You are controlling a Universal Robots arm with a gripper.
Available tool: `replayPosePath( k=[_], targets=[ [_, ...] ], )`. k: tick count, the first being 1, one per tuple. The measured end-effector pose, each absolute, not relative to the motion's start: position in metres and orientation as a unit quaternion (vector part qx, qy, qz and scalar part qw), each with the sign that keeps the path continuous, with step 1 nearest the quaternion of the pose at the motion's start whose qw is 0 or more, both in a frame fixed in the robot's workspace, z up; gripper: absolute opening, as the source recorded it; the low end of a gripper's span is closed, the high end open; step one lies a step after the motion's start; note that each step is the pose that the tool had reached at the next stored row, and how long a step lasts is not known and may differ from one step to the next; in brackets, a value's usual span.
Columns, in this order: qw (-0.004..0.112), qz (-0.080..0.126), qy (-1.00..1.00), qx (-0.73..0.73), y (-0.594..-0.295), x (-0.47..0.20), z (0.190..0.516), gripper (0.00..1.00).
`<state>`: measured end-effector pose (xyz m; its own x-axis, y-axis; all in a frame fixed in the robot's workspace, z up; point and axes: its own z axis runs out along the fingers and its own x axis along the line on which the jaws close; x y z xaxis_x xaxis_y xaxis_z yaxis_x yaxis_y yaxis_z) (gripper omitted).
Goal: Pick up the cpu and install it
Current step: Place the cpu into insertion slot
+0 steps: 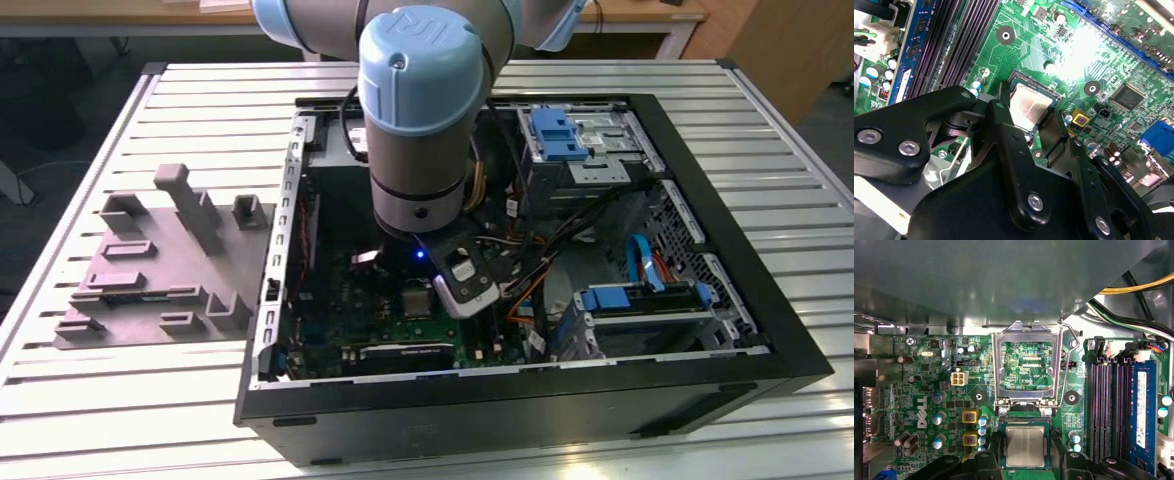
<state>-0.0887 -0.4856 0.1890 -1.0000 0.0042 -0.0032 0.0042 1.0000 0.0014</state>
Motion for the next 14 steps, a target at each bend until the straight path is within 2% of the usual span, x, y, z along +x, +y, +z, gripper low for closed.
replayPosePath(
  k=[9,10,11,12,14],
  targets=[
    [0.002,0.001,1.0,0.002,-0.4855,-0.0887,0.1882,0.49],
    [0.002,0.001,1.0,0.002,-0.4855,-0.0886,0.1879,0.54],
    [0.002,0.001,1.0,0.002,-0.4856,-0.0886,0.1878,0.54],
    [0.002,0.001,1.0,0.002,-0.4856,-0.0887,0.1876,0.6],
    [0.002,0.001,1.0,0.002,-0.4856,-0.0887,0.1876,0.6]
  ],
)
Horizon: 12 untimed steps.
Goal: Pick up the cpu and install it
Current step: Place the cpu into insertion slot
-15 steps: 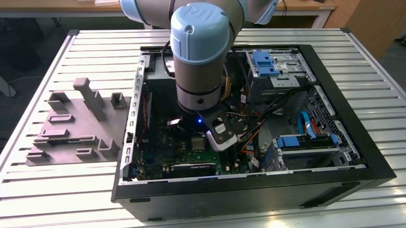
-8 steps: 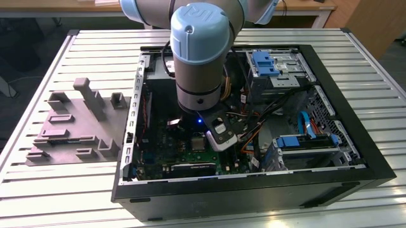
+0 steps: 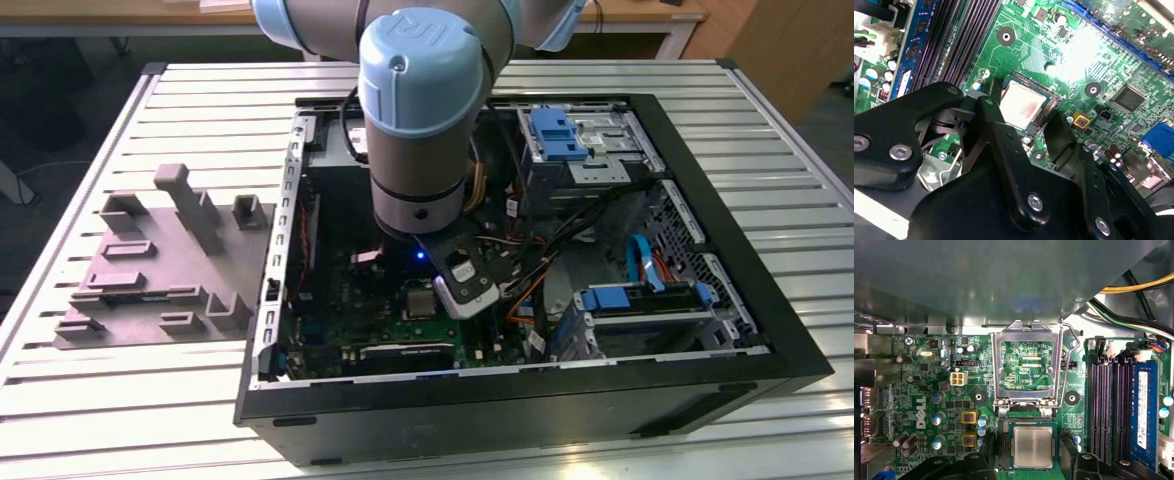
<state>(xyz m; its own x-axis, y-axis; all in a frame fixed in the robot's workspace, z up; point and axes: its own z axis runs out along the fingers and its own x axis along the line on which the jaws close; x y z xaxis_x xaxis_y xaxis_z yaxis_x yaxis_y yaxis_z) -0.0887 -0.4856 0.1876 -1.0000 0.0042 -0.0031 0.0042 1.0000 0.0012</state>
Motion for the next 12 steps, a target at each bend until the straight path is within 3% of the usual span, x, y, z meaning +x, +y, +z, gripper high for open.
replayPosePath(
  k=[5,7,12],
  targets=[
    [0.001,0.001,1.0,0.002,-0.4856,-0.0888,0.1875,0.6],
    [0.002,0.001,1.0,0.002,-0.4856,-0.0887,0.1876,0.53],
    [0.002,0.001,1.0,0.002,-0.4855,-0.0886,0.1887,0.5]
  ],
)
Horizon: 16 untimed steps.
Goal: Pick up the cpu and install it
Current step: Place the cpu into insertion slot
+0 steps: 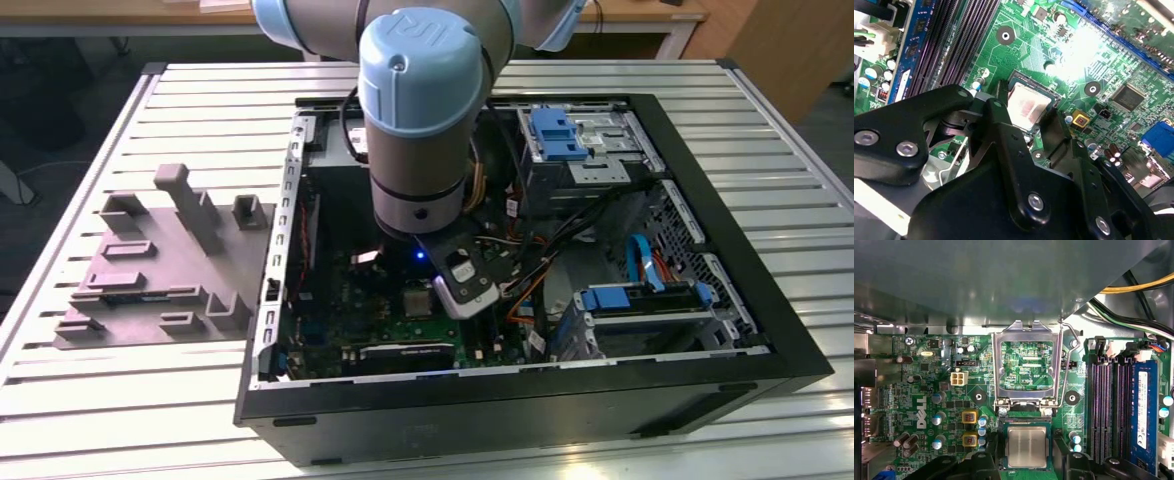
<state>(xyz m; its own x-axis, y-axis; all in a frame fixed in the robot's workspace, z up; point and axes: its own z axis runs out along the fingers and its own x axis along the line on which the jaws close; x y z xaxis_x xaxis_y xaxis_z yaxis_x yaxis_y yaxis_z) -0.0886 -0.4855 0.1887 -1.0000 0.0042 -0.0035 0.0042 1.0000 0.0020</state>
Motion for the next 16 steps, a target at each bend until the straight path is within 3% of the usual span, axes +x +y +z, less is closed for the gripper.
replayPosePath(
  k=[11,16],
  targets=[
    [0.001,0.001,1.0,0.003,-0.4856,-0.0877,0.1898,0.5],
    [0.001,0.001,1.0,0.003,-0.4856,-0.0873,0.187,0.58]
  ],
)
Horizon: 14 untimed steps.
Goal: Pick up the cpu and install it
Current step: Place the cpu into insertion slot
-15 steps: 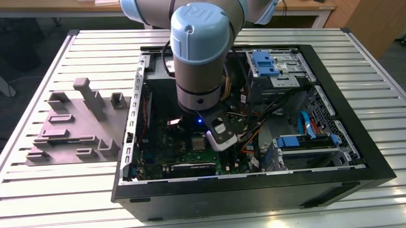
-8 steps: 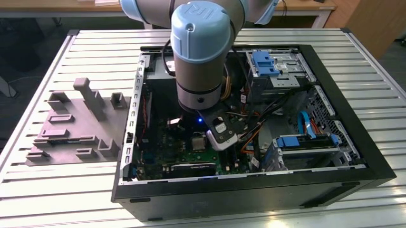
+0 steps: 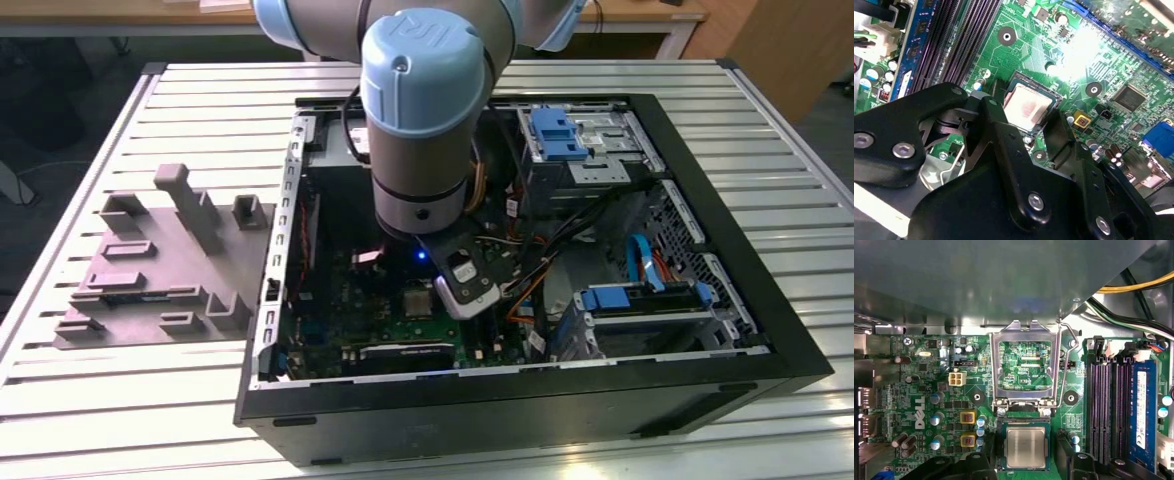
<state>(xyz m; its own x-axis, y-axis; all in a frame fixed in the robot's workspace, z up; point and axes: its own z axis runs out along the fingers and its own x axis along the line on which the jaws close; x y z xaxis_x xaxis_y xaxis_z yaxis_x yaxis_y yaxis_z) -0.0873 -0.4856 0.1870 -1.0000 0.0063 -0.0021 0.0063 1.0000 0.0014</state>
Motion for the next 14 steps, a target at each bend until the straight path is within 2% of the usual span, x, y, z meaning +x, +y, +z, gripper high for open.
replayPosePath(
  k=[4,6,14],
  targets=[
    [0.001,0.001,1.0,0.004,-0.4856,-0.087,0.1863,0.58],
    [0.001,0.001,1.0,0.004,-0.4856,-0.087,0.1865,0.52],
    [0.001,0.001,1.0,0.004,-0.4855,-0.0867,0.1908,0.52]
  ],
)
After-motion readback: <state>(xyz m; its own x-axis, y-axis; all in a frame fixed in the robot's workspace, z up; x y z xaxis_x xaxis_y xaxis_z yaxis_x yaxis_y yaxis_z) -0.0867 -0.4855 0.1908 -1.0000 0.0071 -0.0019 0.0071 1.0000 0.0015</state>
